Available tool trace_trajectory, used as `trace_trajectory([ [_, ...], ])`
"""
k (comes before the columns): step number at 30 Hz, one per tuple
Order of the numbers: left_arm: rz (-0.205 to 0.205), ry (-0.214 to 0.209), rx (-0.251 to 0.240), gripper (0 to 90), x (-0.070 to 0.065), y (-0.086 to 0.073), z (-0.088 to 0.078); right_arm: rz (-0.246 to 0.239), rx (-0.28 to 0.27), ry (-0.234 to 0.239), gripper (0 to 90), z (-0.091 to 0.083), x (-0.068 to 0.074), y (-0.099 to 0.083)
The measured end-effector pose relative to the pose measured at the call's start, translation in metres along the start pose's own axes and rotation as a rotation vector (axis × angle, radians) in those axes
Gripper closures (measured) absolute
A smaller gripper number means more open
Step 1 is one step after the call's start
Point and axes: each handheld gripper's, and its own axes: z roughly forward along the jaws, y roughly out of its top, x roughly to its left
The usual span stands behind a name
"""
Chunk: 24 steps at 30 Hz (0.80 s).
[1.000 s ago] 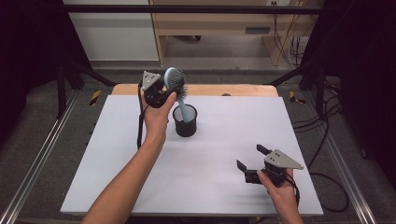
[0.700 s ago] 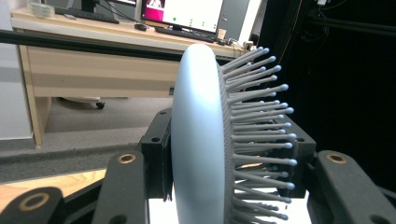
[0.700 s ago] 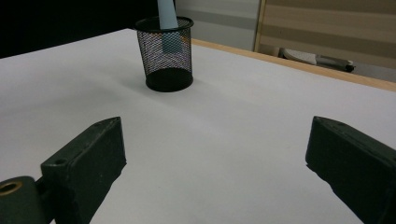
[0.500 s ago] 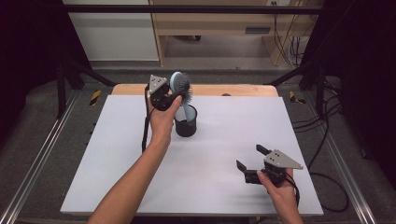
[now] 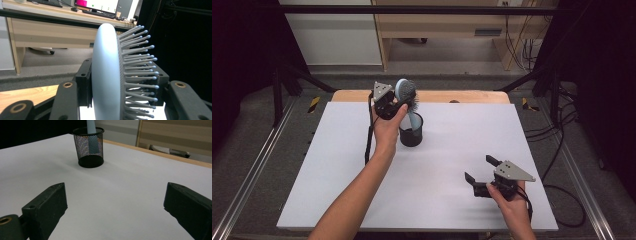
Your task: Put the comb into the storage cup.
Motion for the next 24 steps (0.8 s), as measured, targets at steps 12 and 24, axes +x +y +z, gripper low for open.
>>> trace_trajectory([
  [12, -0.023, 0.001, 0.017, 48.7, 0.007, -0.009, 0.001, -0.006, 0.01, 0.01, 5.0, 0.001, 0.002, -0.001],
  [24, -0.024, -0.001, 0.028, 48.6, 0.007, -0.013, 0.004, -0.007, 0.015, 0.014, 5.0, 0.003, 0.002, -0.002],
])
